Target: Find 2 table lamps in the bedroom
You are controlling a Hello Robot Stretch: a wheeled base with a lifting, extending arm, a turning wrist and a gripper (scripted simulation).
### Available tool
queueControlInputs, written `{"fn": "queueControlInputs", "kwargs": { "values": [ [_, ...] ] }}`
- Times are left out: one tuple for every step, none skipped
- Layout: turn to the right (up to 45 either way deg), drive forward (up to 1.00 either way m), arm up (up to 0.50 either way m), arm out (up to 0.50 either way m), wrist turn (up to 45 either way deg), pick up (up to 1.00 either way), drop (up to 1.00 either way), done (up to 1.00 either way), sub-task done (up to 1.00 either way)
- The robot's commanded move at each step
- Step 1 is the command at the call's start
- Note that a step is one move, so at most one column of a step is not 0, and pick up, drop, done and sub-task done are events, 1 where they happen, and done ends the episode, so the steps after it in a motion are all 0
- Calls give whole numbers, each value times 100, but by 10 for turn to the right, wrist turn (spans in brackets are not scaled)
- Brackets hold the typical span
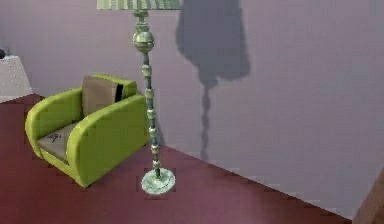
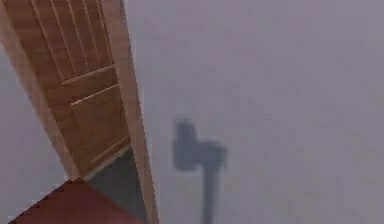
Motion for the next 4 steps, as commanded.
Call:
{"fn": "queueControlInputs", "kwargs": {
  "values": [
    [-450,0,0,0,0,0,0,0,0],
    [-450,0,0,0,0,0,0,0,0],
    [-450,0,0,0,0,0,0,0,0],
    [-180,0,0,0,0,0,0,0,0]
  ]
}}
